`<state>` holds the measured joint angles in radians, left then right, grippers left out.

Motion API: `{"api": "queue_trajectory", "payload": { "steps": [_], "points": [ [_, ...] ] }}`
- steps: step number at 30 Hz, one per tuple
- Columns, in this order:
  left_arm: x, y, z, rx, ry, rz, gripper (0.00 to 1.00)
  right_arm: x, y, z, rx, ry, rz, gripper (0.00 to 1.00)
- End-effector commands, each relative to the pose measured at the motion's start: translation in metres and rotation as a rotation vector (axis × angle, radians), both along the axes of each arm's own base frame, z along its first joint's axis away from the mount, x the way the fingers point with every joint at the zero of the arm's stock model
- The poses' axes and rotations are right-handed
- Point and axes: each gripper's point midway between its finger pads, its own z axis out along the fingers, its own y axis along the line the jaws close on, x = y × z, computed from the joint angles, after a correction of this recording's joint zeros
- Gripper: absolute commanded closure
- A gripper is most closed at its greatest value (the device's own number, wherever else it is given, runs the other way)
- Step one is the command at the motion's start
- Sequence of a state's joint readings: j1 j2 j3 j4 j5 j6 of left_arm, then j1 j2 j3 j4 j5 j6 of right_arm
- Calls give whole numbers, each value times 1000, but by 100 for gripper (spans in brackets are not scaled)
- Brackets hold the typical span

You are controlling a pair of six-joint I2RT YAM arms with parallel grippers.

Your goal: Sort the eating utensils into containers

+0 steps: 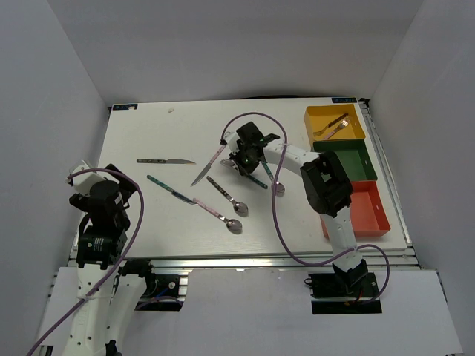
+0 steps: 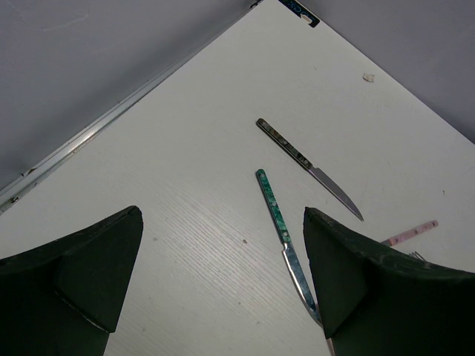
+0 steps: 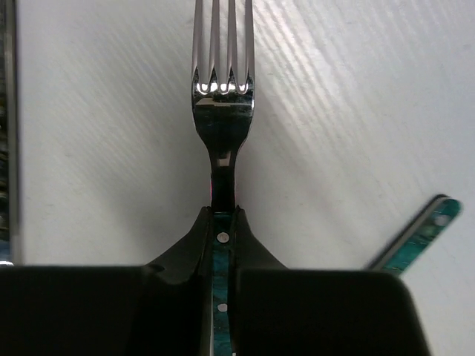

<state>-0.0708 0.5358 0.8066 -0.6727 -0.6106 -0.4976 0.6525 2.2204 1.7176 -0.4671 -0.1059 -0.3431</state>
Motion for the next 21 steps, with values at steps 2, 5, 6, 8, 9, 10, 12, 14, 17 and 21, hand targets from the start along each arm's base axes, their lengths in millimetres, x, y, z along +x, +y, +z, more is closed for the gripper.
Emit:
{"api": "queue_trajectory", "payload": {
  "steps": [2, 5, 6, 8, 9, 10, 12, 14, 17, 21],
  "points": [
    [0, 1, -2, 3, 5, 4, 2, -22, 40, 46, 248, 64, -26, 100],
    [-1, 1, -1, 2, 0, 3, 2, -20, 57, 98, 425, 55, -10, 100],
    [-2, 1, -1, 1, -1, 4, 2, -12, 51, 113, 470, 71, -68, 100],
    [-3, 1, 0, 0, -11, 6, 2, 5, 38, 155, 581, 45, -149, 100],
    [-3, 2, 1, 0, -14, 8, 2, 29, 7, 160, 618, 37, -261, 100],
    [-3, 2, 1, 0, -16, 8, 2, 49, -13, 172, 690, 57, -429, 100],
    [-4, 2, 3, 1, -20, 7, 2, 91, -91, 175, 740, 45, -739, 100],
    [-4, 1, 3, 0, -21, 6, 2, 118, -151, 174, 795, 22, -1038, 100],
    [-2, 1, 2, 1, -18, 1, 2, 146, -241, 166, 871, -32, -1343, 100],
    [-1, 0, 0, 2, -5, -3, 2, 179, -321, 161, 952, -11, -1524, 100]
  ]
}}
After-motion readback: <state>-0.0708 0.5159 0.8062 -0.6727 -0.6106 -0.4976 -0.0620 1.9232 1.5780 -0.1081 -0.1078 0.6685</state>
